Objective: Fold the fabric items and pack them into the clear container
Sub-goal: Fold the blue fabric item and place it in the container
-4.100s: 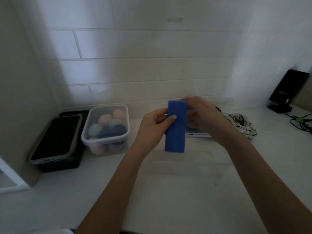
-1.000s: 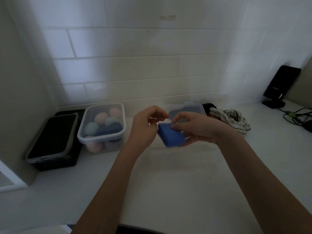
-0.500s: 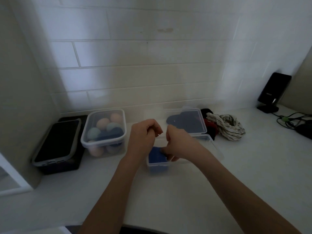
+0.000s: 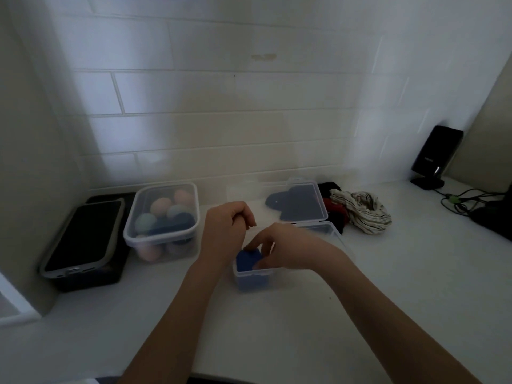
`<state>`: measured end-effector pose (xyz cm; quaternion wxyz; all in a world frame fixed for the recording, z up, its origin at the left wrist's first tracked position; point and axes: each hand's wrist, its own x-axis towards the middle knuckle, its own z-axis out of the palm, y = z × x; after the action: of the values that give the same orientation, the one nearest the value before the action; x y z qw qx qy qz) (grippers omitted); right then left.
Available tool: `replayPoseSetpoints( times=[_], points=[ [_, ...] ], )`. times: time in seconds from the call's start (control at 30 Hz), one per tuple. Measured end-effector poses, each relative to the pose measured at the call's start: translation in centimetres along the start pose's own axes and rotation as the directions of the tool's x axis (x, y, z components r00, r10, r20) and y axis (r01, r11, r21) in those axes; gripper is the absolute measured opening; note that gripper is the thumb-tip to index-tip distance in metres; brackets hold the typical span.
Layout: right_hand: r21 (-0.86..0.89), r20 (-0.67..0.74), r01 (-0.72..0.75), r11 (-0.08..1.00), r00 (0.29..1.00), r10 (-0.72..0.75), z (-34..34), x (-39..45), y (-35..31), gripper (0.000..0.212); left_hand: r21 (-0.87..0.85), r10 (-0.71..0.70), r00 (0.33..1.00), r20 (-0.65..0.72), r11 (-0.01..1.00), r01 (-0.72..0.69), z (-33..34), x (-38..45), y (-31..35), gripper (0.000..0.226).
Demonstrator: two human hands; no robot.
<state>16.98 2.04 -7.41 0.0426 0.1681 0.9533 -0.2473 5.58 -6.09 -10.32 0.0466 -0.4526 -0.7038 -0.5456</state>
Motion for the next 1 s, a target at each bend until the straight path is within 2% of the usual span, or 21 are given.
replayPoseSetpoints(
  times=[0.5,0.63,0.7,0.77,0.8,0.83,0.9,0.93,0.97,1.0],
  points=[
    [-0.038,0.162,-0.008,0.999,0.987,0.015,0.1,0.2,0.3,0.049,0.034,0.018,1.000,-0.010,0.999,-0.018,0.3,0.2,-0.2,0.032],
    [0.040,0.012,0.010,0.999,1.000,-0.010,-0.6,-0.8,0.0,0.045,0.034,0.026,1.000,0.015,0.999,-0.026,0.2,0.2,0.0,0.035],
    [0.175,-0.081,0.034,0.984,0.997,-0.020,-1.6,-1.7,0.1,0.041,0.019,0.007,1.000,0.018,1.000,-0.007,0.2,0.2,-0.1,0.037],
    [0.296,-0.219,0.074,0.952,0.976,-0.008,-3.2,-2.6,0.8,0.027,-0.007,-0.002,1.000,0.024,1.000,0.002,0.2,0.3,-0.2,0.040],
    [0.346,-0.342,0.099,0.933,0.939,0.027,-3.9,-2.8,1.7,0.018,-0.014,-0.010,0.999,0.031,1.000,0.010,0.2,0.3,-0.3,0.043],
    [0.385,-0.481,0.116,0.916,0.872,0.092,-4.6,-2.9,2.9,0.009,-0.016,-0.017,0.999,0.039,1.000,0.017,0.2,0.3,-0.3,0.045],
    [0.434,-0.714,0.100,0.895,0.644,0.274,-5.5,-2.8,5.9,0.007,-0.011,-0.025,0.998,0.053,1.000,0.025,0.1,0.2,-0.3,0.046],
    [0.442,-0.778,0.056,0.895,0.521,0.351,-5.5,-2.7,7.5,0.007,-0.009,-0.028,0.998,0.060,1.000,0.029,0.1,0.2,-0.3,0.044],
    [0.442,-0.812,0.005,0.897,0.427,0.398,-5.3,-2.6,8.8,0.008,-0.008,-0.028,0.997,0.065,1.000,0.029,0.1,0.2,-0.3,0.043],
    [0.442,-0.817,-0.047,0.896,0.391,0.423,-4.9,-2.4,10.1,0.010,-0.006,-0.026,0.997,0.067,1.000,0.026,0.0,0.2,-0.3,0.041]
  ],
)
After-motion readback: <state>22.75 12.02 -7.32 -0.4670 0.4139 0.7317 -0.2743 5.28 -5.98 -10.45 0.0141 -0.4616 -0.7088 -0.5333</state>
